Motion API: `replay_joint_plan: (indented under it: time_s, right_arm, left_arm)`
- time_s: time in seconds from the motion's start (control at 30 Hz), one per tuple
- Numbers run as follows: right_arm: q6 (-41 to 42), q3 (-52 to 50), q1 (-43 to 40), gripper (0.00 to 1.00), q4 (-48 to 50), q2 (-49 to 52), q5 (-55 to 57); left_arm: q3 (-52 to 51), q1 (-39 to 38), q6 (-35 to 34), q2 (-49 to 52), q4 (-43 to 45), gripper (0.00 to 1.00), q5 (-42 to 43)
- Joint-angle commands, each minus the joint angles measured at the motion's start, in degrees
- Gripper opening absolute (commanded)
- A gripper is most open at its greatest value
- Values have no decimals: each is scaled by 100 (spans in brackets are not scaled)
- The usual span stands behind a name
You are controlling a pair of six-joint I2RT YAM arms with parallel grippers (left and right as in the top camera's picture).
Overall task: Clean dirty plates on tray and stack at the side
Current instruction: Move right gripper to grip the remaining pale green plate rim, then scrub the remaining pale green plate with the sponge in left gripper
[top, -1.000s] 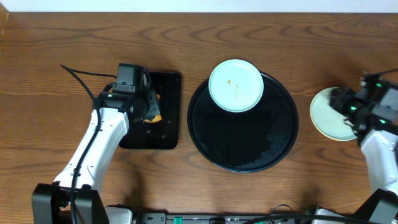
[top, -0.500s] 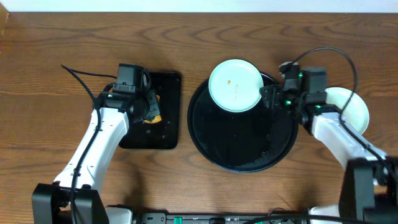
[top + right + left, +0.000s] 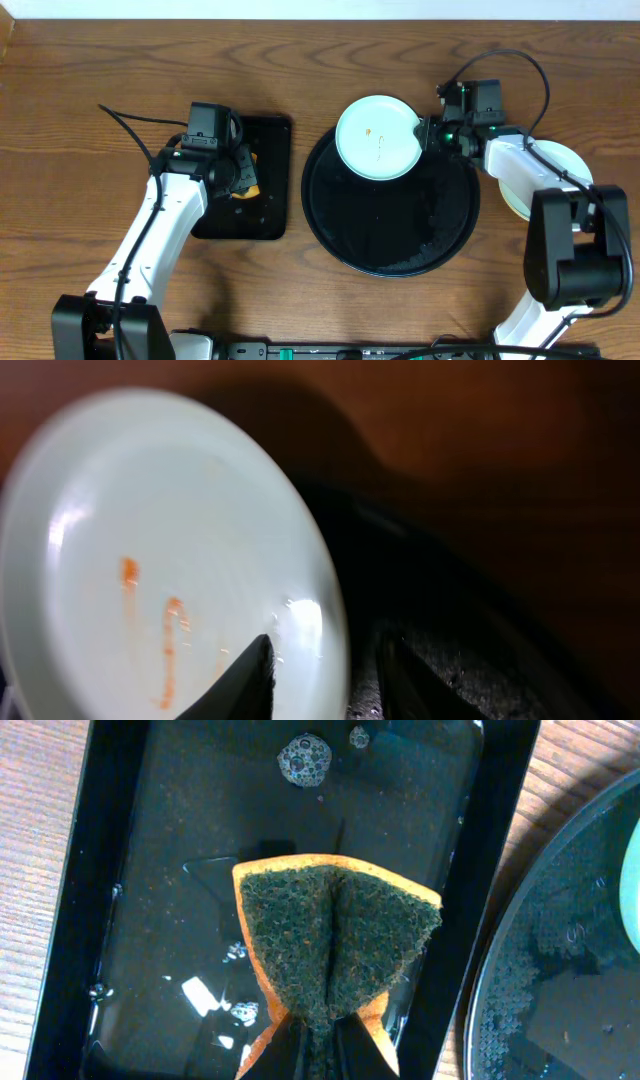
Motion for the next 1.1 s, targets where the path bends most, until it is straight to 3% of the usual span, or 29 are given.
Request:
replay_joint_plan:
  time_s: [0.0, 0.33, 0.5, 0.77, 1.0, 1.07]
  right_arm:
    - [24, 57, 57, 28, -72, 249, -133]
    - [-162, 57, 72, 1, -601, 74, -295]
    - [-363, 57, 87, 1, -1403, -496, -278]
    - [-365, 11, 404, 1, -2581, -758, -227]
    - [-13, -422, 715, 1, -2481, -734, 282]
    - [-13, -529, 750, 1, -2391, -734, 280]
  left_arm:
    - [50, 20, 50, 44, -13, 8, -11]
    - [50, 20, 48, 44, -20, 8, -9]
    - [50, 20, 52, 44, -11, 7, 81]
    - [50, -348, -7, 44, 651, 8, 1600]
    - [50, -1423, -485, 188, 1311, 8, 1545]
    - [50, -1766, -916, 345, 1405, 8, 1263]
